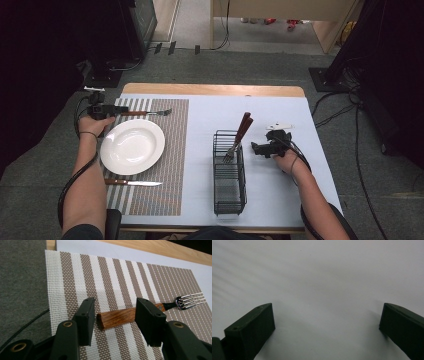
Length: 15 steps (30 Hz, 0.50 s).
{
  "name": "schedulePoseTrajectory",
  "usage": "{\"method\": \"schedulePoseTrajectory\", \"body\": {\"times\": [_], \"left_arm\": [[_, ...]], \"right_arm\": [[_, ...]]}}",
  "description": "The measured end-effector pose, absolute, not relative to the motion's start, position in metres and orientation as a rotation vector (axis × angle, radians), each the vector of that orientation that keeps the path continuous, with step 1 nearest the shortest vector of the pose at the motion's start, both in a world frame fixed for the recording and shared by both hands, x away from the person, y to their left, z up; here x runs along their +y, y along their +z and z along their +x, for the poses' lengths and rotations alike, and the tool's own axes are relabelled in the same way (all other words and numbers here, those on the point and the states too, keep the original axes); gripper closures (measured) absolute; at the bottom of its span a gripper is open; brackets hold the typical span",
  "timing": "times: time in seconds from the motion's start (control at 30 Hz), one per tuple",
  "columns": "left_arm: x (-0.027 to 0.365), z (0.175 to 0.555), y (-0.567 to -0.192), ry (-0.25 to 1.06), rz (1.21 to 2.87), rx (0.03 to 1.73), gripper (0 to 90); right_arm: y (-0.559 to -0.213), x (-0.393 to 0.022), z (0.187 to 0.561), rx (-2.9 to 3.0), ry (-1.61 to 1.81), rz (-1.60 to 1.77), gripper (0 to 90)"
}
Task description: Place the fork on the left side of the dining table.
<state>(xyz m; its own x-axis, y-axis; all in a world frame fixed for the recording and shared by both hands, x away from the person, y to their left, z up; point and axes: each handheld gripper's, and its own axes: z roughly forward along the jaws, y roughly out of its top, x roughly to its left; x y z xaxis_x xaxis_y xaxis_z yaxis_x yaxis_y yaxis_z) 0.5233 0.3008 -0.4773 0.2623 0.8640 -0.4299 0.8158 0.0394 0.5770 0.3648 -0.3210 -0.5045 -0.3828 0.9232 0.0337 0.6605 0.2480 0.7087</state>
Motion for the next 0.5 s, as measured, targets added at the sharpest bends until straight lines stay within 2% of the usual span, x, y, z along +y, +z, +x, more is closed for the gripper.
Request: {"method": "schedulePoseTrajectory", "body": {"times": [0.23, 0.5], "left_arm": [[0.302, 0.521, -0.473, 0.102, 1.763, 1.527, 50.0], [0.292, 0.516, -0.449, 0.168, 1.776, 1.487, 46.5]], "right_arm": [[-0.505, -0.321, 0.365, 2.136, 0.917, 1.448, 0.0], [-0.505, -0.321, 0.365, 2.136, 0.916, 1.448, 0.0]]}}
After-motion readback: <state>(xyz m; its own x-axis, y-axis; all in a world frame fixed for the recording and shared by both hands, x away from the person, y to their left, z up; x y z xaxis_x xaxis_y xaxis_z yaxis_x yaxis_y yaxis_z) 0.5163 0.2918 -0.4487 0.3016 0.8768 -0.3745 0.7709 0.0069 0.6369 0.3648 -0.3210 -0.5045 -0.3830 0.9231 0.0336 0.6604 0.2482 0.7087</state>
